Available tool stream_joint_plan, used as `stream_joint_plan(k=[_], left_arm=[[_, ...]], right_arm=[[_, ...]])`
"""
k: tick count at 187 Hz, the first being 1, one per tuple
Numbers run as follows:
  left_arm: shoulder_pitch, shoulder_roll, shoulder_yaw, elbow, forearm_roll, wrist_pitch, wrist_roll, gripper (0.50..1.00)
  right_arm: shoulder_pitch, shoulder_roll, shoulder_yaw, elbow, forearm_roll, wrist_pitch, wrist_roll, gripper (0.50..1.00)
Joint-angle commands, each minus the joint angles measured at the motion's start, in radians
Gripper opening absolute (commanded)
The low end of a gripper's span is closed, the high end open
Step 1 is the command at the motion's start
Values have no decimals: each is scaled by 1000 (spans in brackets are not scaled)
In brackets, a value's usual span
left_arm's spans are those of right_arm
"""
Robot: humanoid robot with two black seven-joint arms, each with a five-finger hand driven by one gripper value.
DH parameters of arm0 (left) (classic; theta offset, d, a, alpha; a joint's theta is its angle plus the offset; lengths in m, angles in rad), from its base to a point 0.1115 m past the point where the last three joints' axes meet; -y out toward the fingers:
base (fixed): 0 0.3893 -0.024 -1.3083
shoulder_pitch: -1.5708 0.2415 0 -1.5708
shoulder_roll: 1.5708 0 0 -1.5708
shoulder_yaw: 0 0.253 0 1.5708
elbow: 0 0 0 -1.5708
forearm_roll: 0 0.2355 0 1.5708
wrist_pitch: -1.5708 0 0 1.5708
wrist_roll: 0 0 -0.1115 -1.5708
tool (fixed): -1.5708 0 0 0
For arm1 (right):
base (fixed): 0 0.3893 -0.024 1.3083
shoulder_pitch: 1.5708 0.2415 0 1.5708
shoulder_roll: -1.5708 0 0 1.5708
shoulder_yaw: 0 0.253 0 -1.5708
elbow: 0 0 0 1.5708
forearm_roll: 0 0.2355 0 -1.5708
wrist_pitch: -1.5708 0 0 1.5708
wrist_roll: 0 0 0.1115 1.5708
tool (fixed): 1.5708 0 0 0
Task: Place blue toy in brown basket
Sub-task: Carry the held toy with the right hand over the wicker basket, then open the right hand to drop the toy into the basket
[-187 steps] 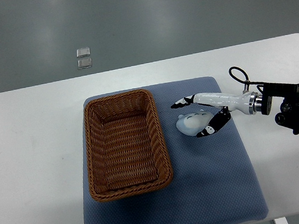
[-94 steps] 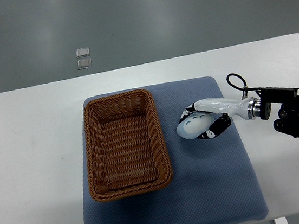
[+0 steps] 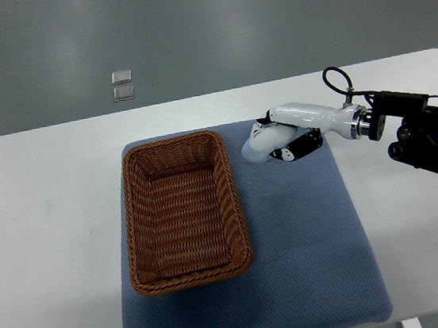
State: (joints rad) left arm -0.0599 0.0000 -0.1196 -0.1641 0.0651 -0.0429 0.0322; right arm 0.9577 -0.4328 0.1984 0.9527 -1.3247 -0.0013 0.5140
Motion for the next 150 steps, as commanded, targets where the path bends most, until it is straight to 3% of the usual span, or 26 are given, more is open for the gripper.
stream_joint_plan(k=[1,61,88,130,150], left_arm=[[0,0,-2,-2,1,0,0,1000],[-3,0,-3,-2,1,0,0,1000],[-6,0,-3,-5,-1,0,0,1000],[-6,0,-3,-11,1,0,0,1000],[-6,0,-3,-11,1,0,0,1000]], right_arm=[[41,20,-10,0,1,6,0,504],[145,175,-108,-57,1,35,1,541],[158,236,-125,-89,1,38,1,603],[159,292,-134,-118,1,35,0,772],[158,293,-134,-118,1,35,0,793]])
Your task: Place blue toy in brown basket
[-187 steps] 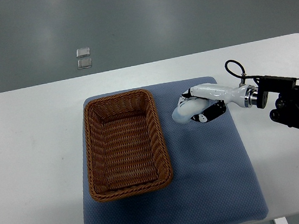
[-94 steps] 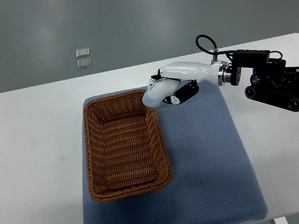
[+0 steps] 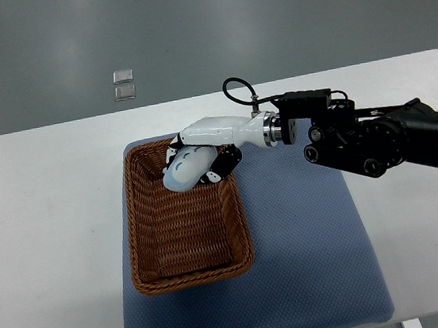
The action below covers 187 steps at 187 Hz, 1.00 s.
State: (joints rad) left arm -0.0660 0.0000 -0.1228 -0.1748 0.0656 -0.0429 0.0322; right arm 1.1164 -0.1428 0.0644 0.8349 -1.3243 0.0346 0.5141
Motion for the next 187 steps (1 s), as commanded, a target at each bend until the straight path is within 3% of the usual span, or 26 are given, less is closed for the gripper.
stream_joint_plan(k=[1,60,79,123,150,187], left_arm=[[0,0,0,0,0,0,0,1000],[0,0,2,0,0,0,0,1000],[0,0,2,1,0,0,0,1000],[0,0,3,6,0,0,0,1000],[0,0,5,5,0,0,0,1000],[0,0,6,8,0,0,0,1000]], right_arm=[[-1,2,0,0,0,-1,0,795],[-18,-38,21,-13,86,-24,-2,801],[-44,-77,49,-60,229,-41,-3,801],[-155,-80,224,-227,632,-1,-16,801],[-208,-90,272,-235,847,7,-72,801],[-250,-103,296,-235,1044,8,-78,805]])
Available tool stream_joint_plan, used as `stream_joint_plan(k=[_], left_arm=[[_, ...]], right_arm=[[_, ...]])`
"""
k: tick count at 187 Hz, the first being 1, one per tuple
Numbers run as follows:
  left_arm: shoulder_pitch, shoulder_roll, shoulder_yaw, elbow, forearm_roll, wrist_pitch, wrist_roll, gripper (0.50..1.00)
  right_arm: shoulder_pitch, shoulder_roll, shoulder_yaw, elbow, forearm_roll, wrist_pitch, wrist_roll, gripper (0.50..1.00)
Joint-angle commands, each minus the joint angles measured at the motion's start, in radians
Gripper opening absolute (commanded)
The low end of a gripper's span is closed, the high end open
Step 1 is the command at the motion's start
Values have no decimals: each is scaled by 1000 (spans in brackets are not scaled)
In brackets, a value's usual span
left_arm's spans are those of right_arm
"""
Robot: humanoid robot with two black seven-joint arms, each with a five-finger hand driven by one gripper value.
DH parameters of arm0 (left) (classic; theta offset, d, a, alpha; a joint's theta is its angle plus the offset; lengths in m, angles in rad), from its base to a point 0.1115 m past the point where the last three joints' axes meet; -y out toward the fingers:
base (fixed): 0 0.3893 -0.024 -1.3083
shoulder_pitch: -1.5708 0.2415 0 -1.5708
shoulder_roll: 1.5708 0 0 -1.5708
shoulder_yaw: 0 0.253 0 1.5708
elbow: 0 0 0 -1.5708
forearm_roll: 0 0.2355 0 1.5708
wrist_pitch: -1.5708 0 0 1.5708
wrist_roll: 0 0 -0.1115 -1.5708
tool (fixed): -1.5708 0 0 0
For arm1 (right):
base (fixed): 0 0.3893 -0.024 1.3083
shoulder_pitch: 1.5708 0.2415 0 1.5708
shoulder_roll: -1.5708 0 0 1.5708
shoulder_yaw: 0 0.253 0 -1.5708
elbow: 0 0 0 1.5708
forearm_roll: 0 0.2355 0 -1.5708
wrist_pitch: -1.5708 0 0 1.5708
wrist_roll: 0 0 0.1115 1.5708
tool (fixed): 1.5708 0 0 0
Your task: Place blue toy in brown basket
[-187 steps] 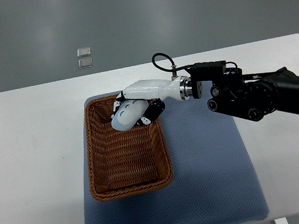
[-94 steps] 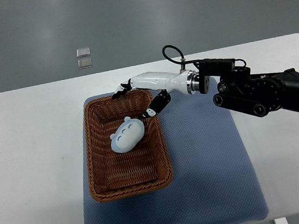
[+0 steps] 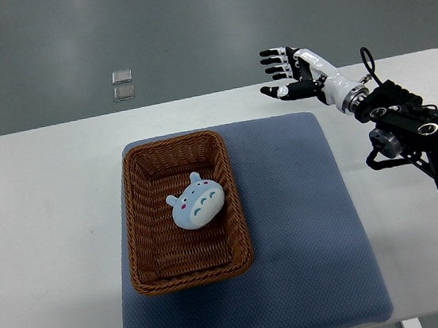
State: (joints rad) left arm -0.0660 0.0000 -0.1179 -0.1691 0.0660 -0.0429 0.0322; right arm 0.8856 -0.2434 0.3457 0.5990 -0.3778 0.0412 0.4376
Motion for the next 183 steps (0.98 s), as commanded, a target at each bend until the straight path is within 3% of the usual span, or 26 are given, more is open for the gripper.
stream_joint_plan(k=[1,19,41,59,134,183], left_arm=[[0,0,1,2,0,0,0,1000],[0,0,3,3,0,0,0,1000],[0,0,3,3,0,0,0,1000],[0,0,3,3,0,0,0,1000],[0,0,4,3,0,0,0,1000],[0,0,1,3,0,0,0,1000]], right_arm=[[-19,-2,15,1,97,2,-2,805],[-45,-5,47,1,161,5,-3,823],[-88,-7,118,1,211,60,-3,832],[-132,-7,188,1,221,92,-2,870],[-182,-5,207,-11,224,66,4,911],[-177,-8,207,-13,223,65,13,911]])
